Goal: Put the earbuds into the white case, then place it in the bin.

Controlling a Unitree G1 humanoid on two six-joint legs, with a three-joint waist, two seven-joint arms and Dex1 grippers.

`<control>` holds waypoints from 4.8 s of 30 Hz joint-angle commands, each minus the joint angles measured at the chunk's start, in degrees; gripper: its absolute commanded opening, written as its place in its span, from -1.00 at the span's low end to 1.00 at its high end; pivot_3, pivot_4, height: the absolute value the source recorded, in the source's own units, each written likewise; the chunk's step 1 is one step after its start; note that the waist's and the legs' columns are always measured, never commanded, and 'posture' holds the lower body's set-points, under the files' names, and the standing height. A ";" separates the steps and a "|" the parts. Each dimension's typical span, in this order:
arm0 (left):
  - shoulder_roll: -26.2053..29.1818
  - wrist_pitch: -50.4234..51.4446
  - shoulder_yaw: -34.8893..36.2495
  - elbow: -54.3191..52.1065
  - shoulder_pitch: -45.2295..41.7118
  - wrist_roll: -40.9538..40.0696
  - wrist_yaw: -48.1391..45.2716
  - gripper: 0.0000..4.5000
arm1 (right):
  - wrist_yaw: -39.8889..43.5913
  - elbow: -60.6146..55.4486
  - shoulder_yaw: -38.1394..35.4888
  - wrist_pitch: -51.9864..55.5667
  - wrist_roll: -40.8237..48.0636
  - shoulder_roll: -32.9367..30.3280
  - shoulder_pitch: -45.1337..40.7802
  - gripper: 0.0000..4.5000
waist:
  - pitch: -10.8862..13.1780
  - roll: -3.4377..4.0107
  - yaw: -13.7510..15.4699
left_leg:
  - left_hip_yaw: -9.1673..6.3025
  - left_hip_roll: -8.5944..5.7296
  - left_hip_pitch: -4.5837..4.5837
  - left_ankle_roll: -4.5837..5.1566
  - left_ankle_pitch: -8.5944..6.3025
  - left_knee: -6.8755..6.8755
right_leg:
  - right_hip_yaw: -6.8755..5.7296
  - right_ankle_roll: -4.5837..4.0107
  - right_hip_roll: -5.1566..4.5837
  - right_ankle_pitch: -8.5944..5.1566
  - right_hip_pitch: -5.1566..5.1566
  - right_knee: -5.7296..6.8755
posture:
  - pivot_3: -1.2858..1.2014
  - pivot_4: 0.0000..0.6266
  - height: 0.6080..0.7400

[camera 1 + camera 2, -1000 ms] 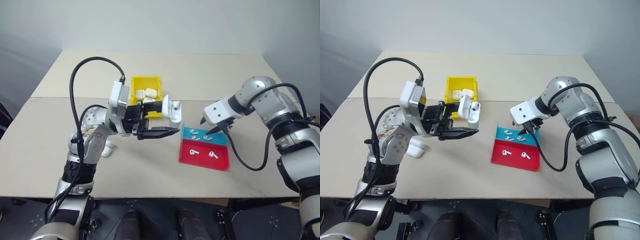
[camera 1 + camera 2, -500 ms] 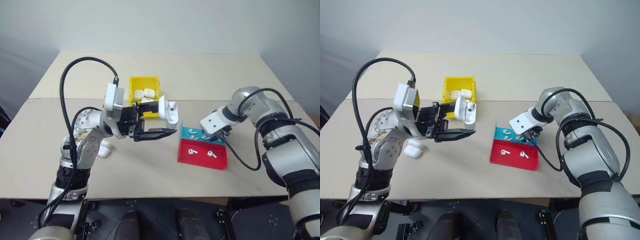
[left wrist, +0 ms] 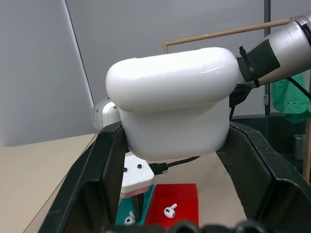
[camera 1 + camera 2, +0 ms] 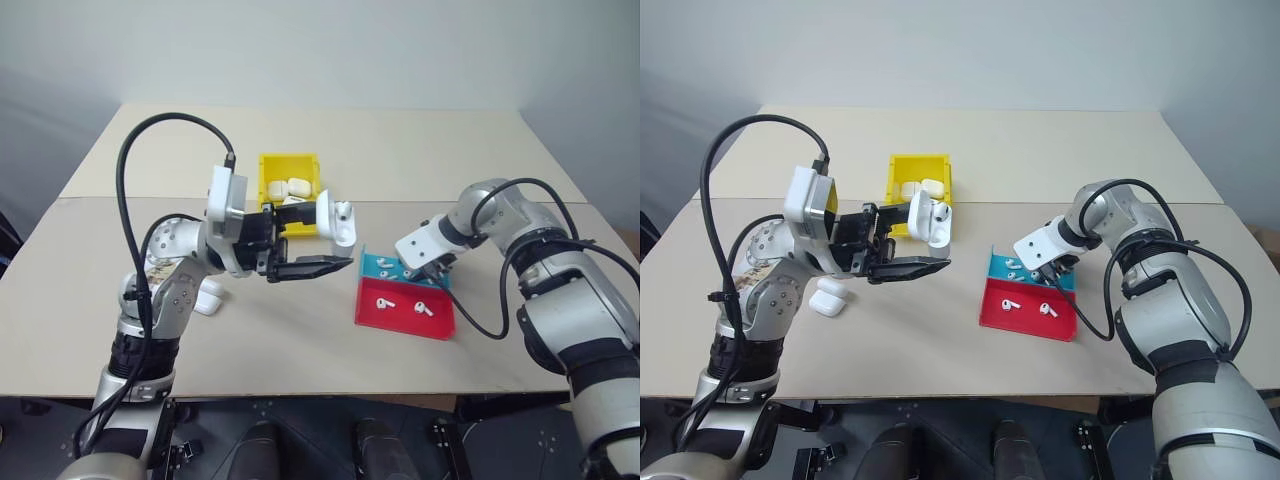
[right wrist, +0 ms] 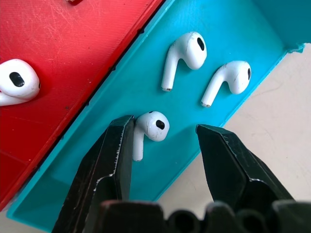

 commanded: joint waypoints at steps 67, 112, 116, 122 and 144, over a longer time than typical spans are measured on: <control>-3.51 0.76 -1.78 9.98 -9.52 0.12 -6.54 0.24 | -54.46 -108.21 -44.49 90.62 98.22 -0.57 42.14 -0.72 | 0.09 0.15 0.56 | -0.20 -0.01 -0.33 0.02 -0.01 -0.01 | -0.06 0.05 0.02 0.01 -0.16 -0.09 | 0.03 -0.52 1.00; -9.86 -7.45 -5.93 18.99 -10.87 9.67 -4.72 0.24 | -8.69 -82.91 -10.57 73.93 49.87 -18.57 4.57 -0.98 | 0.10 0.16 1.03 | -0.12 -0.03 -0.62 0.06 -0.02 0.06 | -0.07 0.05 -0.01 0.02 -0.44 -0.13 | 0.03 -0.52 1.00; -9.65 -7.17 -4.88 18.11 -10.22 9.55 -3.49 0.24 | -6.21 -83.45 -13.64 73.47 49.10 -20.51 7.14 -0.98 | 0.11 0.17 1.14 | -0.11 -0.02 -0.59 0.06 -0.02 0.05 | -0.08 0.05 -0.01 0.02 -0.43 -0.13 | 0.03 -0.52 1.00; -8.90 -6.66 -3.53 14.98 -8.24 9.38 -0.08 0.24 | -16.09 -85.60 -27.40 82.76 55.04 -17.50 11.51 -0.98 | 0.10 0.17 0.84 | -0.14 0.00 -0.53 0.06 -0.02 0.06 | -0.08 0.03 0.01 0.03 -0.42 -0.04 | 0.03 -0.52 1.00; -15.72 -10.03 -0.07 53.67 -27.47 38.73 61.54 0.24 | -47.63 -108.06 -48.20 103.76 67.51 -12.05 40.38 -0.98 | 0.09 0.12 1.62 | -0.30 -0.16 -0.54 0.14 0.03 0.00 | -0.13 0.14 -0.06 0.14 -0.24 -0.28 | 0.03 -0.52 1.00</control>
